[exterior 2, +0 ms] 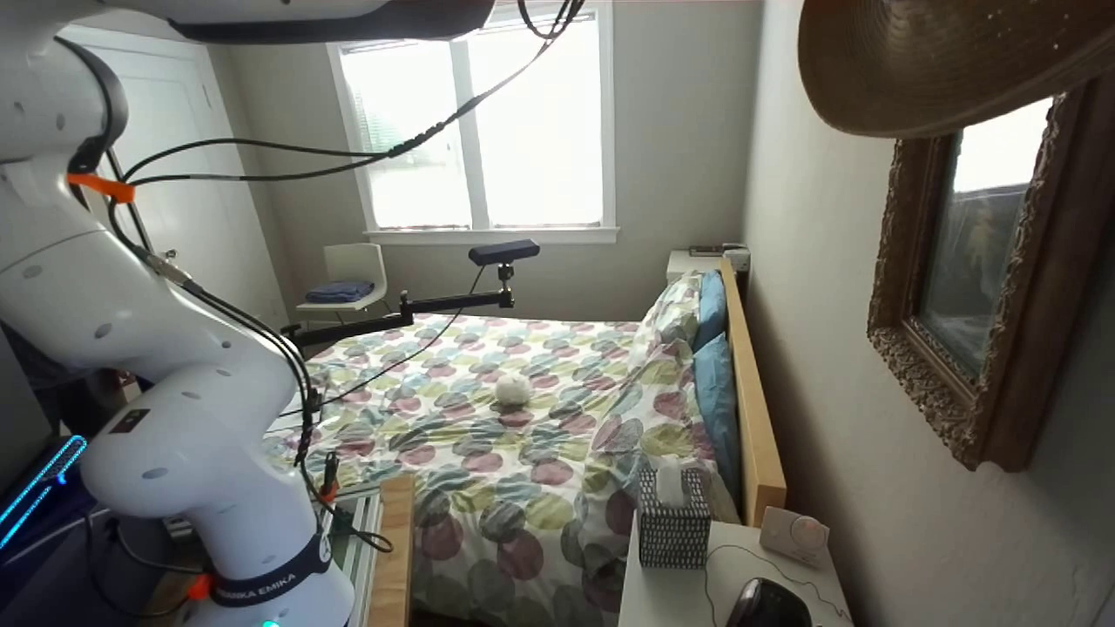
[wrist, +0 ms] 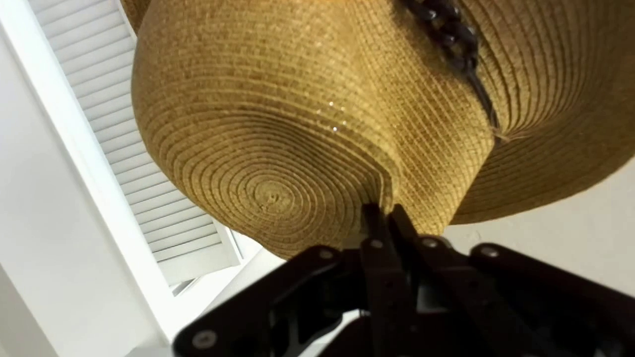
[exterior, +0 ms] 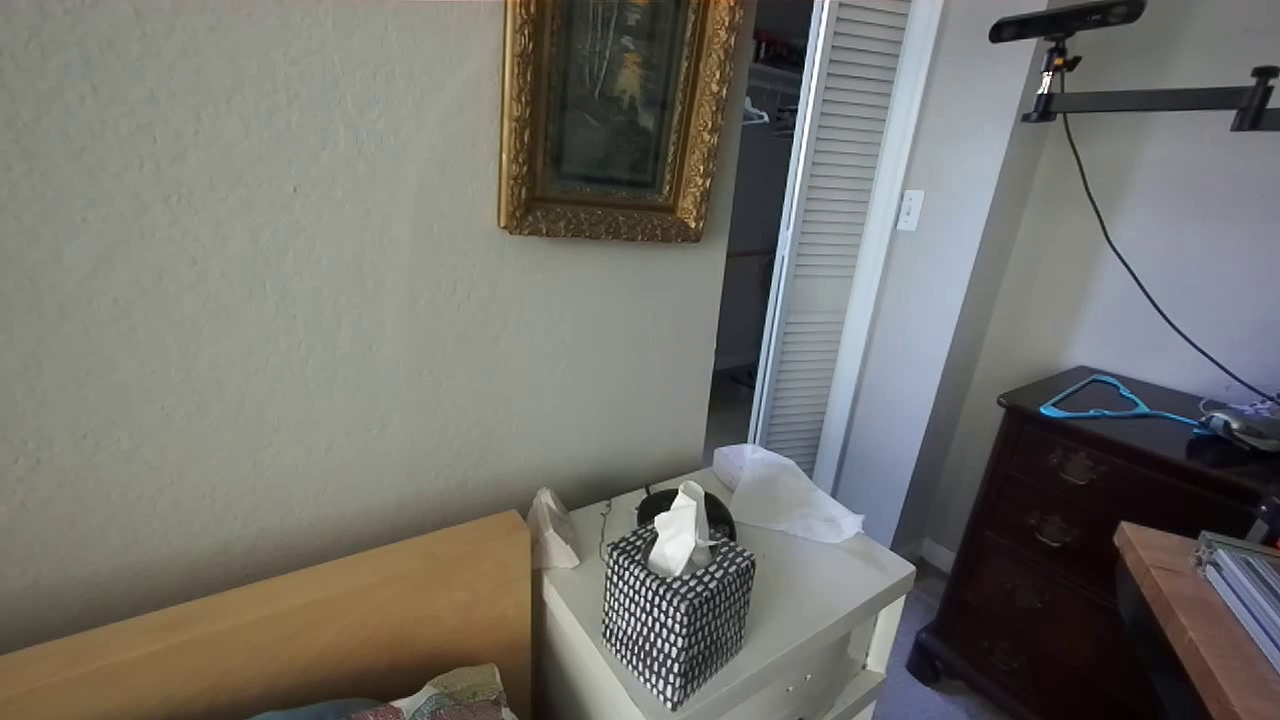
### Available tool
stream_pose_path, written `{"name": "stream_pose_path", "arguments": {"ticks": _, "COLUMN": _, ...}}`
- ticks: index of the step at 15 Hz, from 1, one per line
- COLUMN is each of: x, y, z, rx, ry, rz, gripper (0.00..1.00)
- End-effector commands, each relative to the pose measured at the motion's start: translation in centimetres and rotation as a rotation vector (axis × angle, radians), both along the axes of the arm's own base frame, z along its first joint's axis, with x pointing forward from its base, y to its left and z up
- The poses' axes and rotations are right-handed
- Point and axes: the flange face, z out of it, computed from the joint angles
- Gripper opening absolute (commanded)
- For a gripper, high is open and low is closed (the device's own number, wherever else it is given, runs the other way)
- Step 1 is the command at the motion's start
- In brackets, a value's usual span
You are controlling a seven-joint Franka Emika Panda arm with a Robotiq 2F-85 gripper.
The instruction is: Hang the brown hat on the picture frame.
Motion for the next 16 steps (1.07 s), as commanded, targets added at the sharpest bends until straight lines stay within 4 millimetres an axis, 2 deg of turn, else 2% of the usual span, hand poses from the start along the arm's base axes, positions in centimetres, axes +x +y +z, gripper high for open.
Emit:
{"name": "stream_pose_path", "arguments": {"ticks": 1, "x": 0.6, "y": 1.0, "z": 1.3, "rx": -0.032, "ry": -0.063, "rz": 0.066, "gripper": 0.01}}
{"name": "stream_pose_path", "arguments": {"ticks": 4, "x": 2.3, "y": 0.8, "z": 1.7, "rx": -0.050, "ry": -0.083, "rz": 0.089, "gripper": 0.01}}
{"name": "stream_pose_path", "arguments": {"ticks": 8, "x": 5.6, "y": 0.3, "z": 1.9, "rx": -0.069, "ry": -0.087, "rz": 0.092, "gripper": 0.01}}
{"name": "stream_pose_path", "arguments": {"ticks": 16, "x": 10.7, "y": 0.5, "z": 2.0, "rx": -0.086, "ry": -0.089, "rz": 0.137, "gripper": 0.01}}
